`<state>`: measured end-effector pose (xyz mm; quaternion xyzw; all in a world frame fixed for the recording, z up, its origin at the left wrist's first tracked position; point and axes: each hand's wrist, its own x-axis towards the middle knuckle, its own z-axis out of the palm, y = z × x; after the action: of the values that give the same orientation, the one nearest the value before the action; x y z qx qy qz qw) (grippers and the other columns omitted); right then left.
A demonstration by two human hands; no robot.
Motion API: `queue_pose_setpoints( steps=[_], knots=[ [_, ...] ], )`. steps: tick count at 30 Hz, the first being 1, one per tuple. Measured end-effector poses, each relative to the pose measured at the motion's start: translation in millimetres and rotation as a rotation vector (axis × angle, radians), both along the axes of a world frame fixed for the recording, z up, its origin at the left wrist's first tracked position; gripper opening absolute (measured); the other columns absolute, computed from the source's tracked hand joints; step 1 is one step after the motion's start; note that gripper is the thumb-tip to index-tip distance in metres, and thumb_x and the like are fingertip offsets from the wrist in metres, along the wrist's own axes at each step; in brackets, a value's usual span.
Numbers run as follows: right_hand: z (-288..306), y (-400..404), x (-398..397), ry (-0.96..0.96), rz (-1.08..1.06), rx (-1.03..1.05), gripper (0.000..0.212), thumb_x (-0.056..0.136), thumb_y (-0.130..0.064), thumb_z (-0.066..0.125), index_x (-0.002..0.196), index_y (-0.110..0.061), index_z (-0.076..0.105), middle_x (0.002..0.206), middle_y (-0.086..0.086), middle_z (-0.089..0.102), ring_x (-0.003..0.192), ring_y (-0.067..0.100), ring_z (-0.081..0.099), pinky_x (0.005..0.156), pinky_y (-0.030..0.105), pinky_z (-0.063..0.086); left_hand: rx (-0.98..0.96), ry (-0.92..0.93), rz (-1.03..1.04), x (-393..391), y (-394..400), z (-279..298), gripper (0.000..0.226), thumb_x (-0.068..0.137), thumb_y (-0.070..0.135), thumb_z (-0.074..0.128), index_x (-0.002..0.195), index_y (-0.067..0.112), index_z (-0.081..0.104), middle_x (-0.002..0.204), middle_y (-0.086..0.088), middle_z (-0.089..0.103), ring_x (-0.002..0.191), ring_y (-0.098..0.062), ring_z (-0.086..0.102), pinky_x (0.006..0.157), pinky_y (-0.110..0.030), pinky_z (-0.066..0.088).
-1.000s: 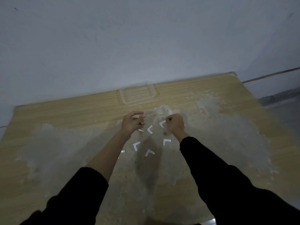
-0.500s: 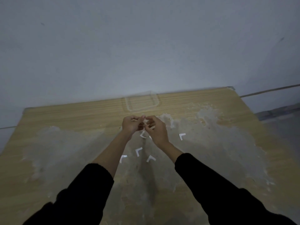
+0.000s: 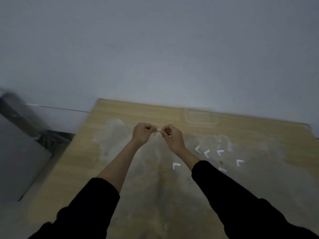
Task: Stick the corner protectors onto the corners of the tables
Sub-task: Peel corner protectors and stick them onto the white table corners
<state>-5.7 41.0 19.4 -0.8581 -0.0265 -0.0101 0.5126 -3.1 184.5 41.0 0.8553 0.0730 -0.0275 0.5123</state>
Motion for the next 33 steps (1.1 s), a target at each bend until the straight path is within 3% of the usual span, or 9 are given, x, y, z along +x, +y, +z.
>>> queue_pose_setpoints(
  steps=[3,7,10,13,19,23,27,33],
  knots=[
    [13.9,71.2,-9.8,0.084,0.102,0.138,0.007,0.089,-0.003,0.06,0.094,0.002,0.061,0.076,0.004,0.06,0.064,0.01,0.057,0.058,0.018,0.05,-0.026,0.005,0.056,-23.8,72.4,11.4,0.025,0.089,0.023,0.063,0.085,-0.001,0.071,0.074,-0.009,0.063,0.068,-0.019,0.058,0.044,-0.011,0.049],
    [27.3,175.1,-36.4,0.175,0.226,0.253,0.003,0.089,-0.002,0.061,0.091,-0.004,0.059,0.071,0.002,0.059,0.063,0.011,0.058,0.053,0.013,0.053,-0.097,0.003,0.168,-68.1,174.7,18.3,0.016,0.089,0.015,0.063,0.078,0.003,0.066,0.071,-0.015,0.063,0.061,-0.022,0.059,0.05,-0.02,0.051],
    [33.8,256.6,-58.7,0.204,0.304,0.285,0.003,0.088,-0.002,0.061,0.086,-0.004,0.06,0.07,0.003,0.06,0.061,0.014,0.059,0.054,0.016,0.054,-0.092,-0.044,0.243,-108.3,251.1,30.2,0.011,0.087,0.011,0.064,0.08,0.002,0.065,0.064,-0.01,0.062,0.053,-0.013,0.06,0.052,-0.024,0.051],
    [41.0,347.3,-93.7,0.213,0.388,0.297,0.022,0.087,-0.001,0.062,0.072,-0.015,0.056,0.068,0.003,0.06,0.059,0.017,0.059,0.055,0.022,0.053,0.025,-0.086,0.313,-161.4,333.4,42.1,0.016,0.081,0.015,0.072,0.087,0.0,0.068,0.064,-0.007,0.063,0.048,0.0,0.059,0.052,-0.018,0.053],
    [45.8,504.7,-168.1,0.289,0.534,0.343,0.019,0.09,-0.004,0.059,0.074,-0.014,0.055,0.069,0.007,0.06,0.06,0.016,0.057,0.055,0.02,0.051,0.246,-0.116,0.524,-252.6,465.1,53.9,0.02,0.075,0.006,0.074,0.092,0.001,0.067,0.073,-0.009,0.06,0.067,-0.02,0.057,0.067,-0.032,0.05],
    [45.8,590.8,-213.0,0.365,0.663,0.321,0.02,0.09,-0.005,0.058,0.074,-0.014,0.051,0.069,0.004,0.059,0.058,0.012,0.057,0.046,0.011,0.047,0.302,-0.116,0.675,-307.6,537.5,45.9,0.019,0.075,0.015,0.077,0.087,0.005,0.067,0.072,-0.009,0.063,0.066,-0.019,0.059,0.059,-0.025,0.047],
    [45.6,661.4,-237.3,0.352,0.759,0.249,0.022,0.09,-0.008,0.058,0.072,-0.018,0.051,0.076,0.008,0.061,0.061,0.013,0.056,0.058,0.022,0.048,0.299,-0.086,0.783,-342.8,599.6,41.6,0.019,0.074,0.016,0.077,0.089,0.006,0.07,0.083,-0.015,0.071,0.074,-0.023,0.066,0.07,-0.033,0.055],
    [49.2,779.6,-250.3,0.229,0.901,0.069,0.014,0.092,-0.02,0.052,0.081,-0.012,0.058,0.081,0.006,0.062,0.076,0.018,0.056,0.07,0.033,0.045,0.291,-0.039,0.899,-369.4,709.9,42.3,0.02,0.076,0.009,0.074,0.094,0.003,0.069,0.087,-0.014,0.071,0.068,-0.014,0.058,0.053,-0.009,0.037]
  ],
)
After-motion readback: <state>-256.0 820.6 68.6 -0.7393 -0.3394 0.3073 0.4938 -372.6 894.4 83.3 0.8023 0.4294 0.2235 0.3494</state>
